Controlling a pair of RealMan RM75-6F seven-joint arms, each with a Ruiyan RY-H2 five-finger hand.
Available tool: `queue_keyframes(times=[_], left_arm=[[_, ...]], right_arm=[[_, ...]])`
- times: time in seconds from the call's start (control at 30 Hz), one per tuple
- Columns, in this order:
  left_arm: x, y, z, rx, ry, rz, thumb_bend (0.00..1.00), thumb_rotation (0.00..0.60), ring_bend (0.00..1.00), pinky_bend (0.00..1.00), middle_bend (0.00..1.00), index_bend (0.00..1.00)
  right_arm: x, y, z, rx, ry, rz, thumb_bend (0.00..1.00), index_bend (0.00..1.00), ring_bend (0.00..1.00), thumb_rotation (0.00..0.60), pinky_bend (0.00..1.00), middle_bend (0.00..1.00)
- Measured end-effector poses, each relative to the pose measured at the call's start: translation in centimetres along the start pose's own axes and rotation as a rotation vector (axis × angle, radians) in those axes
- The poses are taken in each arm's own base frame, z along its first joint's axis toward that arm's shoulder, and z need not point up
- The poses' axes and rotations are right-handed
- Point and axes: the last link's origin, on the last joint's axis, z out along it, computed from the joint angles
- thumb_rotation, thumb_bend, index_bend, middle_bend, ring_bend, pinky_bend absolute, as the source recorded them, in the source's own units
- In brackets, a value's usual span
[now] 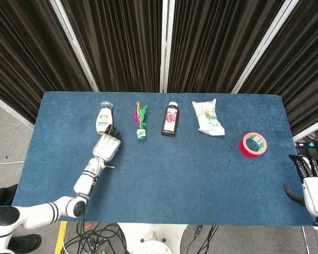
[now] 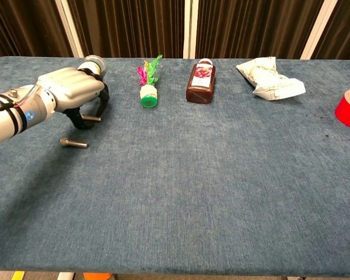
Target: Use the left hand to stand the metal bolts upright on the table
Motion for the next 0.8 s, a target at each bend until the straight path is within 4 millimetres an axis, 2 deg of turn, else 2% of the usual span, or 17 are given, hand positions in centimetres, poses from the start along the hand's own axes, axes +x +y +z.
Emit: queue_keyframes(times=[0.33,0.6,0.8], left_arm=[[0.07,0.18,0.44,0.011,-0.007,0.003,0.34,0.6,0.06,0.05,0.2,0.51],[0.14,0.16,0.46,0.015,-0.014,-0.02,0.38,0.6,0.06,0.05,0.2,0.55],[0.74,0.2,0.09,0.008,0.005,-0.107,0.37,0.6,0.06,0.05,0.2,0.55]], right_arm=[[-0.11,0.18,-0.12,-0.004,-0.005,0.003,0.19,0.11,0.05,0.6,0.11,0.17],[-0.06,0.25,-0.23,-0.005,-0.003,0.005,0.19,0.11,0.05,0.6,0.1,0.17],[-0.04,0.19,-0.29,-0.003,-0.001,0.005,0.19,0.11,0.05,0.6,0.11,0.17]])
